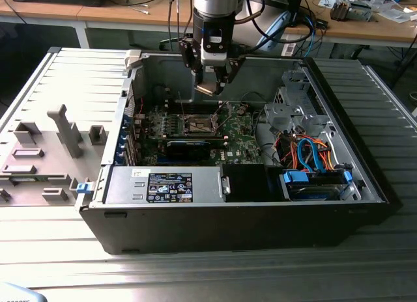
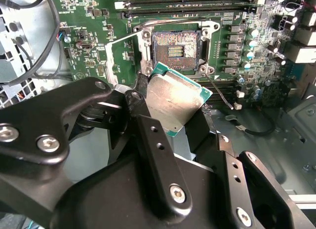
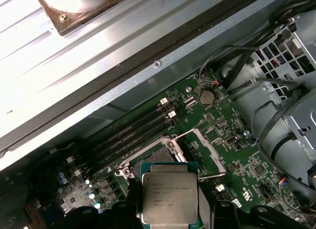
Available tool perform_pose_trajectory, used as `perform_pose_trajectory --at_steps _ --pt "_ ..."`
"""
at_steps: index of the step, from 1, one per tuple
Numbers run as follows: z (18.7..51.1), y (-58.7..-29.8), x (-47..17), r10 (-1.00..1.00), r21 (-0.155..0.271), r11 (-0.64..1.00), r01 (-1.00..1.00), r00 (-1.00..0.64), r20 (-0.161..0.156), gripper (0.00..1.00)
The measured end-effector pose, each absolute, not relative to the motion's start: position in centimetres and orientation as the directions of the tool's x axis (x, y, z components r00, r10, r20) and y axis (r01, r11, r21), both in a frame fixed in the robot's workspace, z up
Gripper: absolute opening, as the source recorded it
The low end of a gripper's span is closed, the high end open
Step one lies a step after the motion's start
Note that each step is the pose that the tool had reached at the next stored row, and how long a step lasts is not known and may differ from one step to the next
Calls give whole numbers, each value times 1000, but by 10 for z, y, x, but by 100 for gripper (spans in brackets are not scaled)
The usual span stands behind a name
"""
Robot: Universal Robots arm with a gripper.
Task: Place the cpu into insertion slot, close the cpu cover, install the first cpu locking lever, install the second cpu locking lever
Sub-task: 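Place the cpu into insertion slot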
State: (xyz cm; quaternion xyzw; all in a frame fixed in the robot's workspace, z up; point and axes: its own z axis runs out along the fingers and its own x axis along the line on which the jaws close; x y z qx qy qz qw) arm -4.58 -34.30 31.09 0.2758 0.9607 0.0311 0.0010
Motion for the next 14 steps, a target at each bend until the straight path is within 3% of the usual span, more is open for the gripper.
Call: perform_pose_trajectory --at_steps 14 --pt "311 -343 -46 549 60 833 549 -835 15 55"
